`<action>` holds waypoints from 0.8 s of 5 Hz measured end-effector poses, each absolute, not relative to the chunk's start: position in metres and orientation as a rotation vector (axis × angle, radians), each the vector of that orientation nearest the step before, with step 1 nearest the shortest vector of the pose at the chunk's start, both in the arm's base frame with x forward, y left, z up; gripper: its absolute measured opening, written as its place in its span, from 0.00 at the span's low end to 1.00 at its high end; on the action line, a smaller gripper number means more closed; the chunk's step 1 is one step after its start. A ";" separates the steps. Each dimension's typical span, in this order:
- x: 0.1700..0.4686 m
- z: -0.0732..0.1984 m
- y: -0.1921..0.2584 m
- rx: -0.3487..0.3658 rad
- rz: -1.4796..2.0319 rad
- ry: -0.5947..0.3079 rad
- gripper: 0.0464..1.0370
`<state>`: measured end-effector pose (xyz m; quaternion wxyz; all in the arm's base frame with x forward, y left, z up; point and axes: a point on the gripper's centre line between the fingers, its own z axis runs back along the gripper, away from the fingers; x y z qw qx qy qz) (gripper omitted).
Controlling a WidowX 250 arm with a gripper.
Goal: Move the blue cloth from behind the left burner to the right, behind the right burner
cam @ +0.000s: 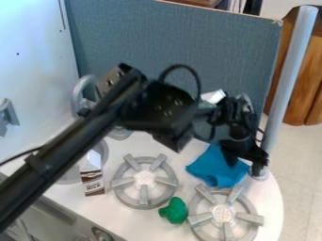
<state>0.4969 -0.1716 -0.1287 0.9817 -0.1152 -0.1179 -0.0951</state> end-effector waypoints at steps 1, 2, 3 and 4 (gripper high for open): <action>0.495 -0.140 -0.164 -0.207 -0.160 -0.220 0.96; 0.498 -0.145 -0.143 -0.194 -0.120 -0.219 0.96; 0.484 -0.142 -0.118 -0.207 -0.086 -0.200 0.96; 0.471 -0.101 -0.097 -0.257 -0.059 -0.260 0.96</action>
